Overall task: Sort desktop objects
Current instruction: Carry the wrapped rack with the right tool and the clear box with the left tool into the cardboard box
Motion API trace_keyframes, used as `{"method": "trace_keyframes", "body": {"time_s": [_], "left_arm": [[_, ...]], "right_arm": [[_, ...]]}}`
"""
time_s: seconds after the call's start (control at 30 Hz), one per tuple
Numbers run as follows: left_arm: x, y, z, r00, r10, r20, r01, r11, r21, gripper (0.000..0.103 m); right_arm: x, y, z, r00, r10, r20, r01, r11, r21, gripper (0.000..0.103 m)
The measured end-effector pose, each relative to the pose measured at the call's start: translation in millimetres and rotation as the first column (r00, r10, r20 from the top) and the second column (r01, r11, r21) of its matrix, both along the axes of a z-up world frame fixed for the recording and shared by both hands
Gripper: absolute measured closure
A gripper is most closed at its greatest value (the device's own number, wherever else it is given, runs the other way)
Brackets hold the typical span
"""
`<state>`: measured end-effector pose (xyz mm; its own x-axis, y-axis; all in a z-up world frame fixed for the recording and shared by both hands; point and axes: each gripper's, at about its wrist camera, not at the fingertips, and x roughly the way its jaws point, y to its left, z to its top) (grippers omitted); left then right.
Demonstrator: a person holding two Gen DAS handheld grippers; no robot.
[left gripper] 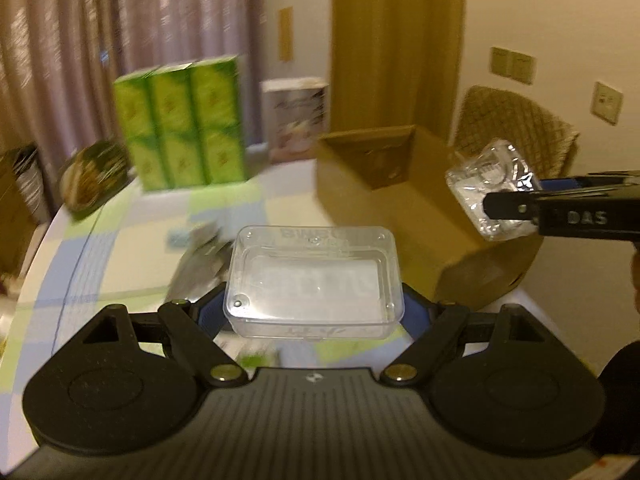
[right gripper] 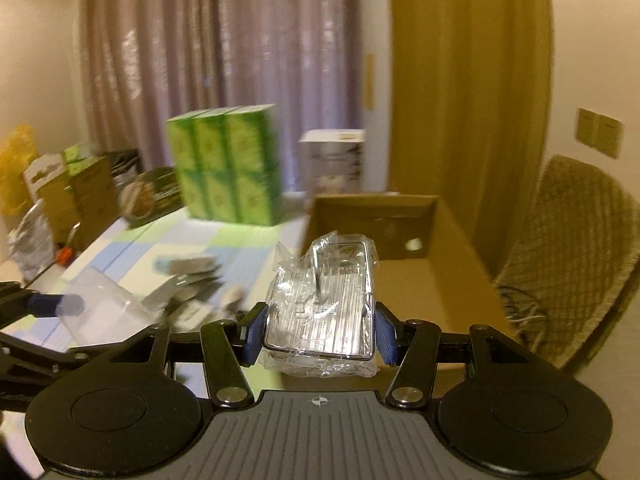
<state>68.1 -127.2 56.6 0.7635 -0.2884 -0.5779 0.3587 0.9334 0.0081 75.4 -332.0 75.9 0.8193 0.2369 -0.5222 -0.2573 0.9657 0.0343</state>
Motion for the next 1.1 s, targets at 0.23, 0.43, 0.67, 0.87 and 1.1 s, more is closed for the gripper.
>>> {"method": "trace_keyframes", "body": {"time_s": [0.23,0.43,0.67,0.87,1.1], "left_arm": [[42.5,-59.5,8.1,0.991,-0.127,0.029,0.127,0.992,-0.008,0.02],[76.1,-100.6,-7.4,0.977,-0.211,0.008,0.211,0.978,0.0,0.02],[96.4,-130.5,-20.7,0.961,-0.276,0.005,0.276,0.961,0.033,0.02],[105.6,-143.6,-27.6,0.954,-0.3,-0.005,0.3,0.953,0.042,0.02],[111.4,-147.1,-36.0,0.957,-0.291,-0.024,0.292,0.955,0.05,0.02]], "right_arm": [[40.1,-51.0,-3.8,0.996,-0.091,-0.022,0.091,0.996,0.021,0.051],[61.4,-76.1,-19.4,0.992,-0.115,-0.059,0.117,0.993,0.031,0.051],[78.8,-91.2,-33.2,0.988,-0.127,-0.085,0.132,0.99,0.048,0.051],[85.2,-93.2,-39.3,0.987,-0.128,-0.099,0.133,0.99,0.055,0.051],[86.4,-95.0,-42.9,0.985,-0.131,-0.113,0.138,0.989,0.054,0.051]]}}
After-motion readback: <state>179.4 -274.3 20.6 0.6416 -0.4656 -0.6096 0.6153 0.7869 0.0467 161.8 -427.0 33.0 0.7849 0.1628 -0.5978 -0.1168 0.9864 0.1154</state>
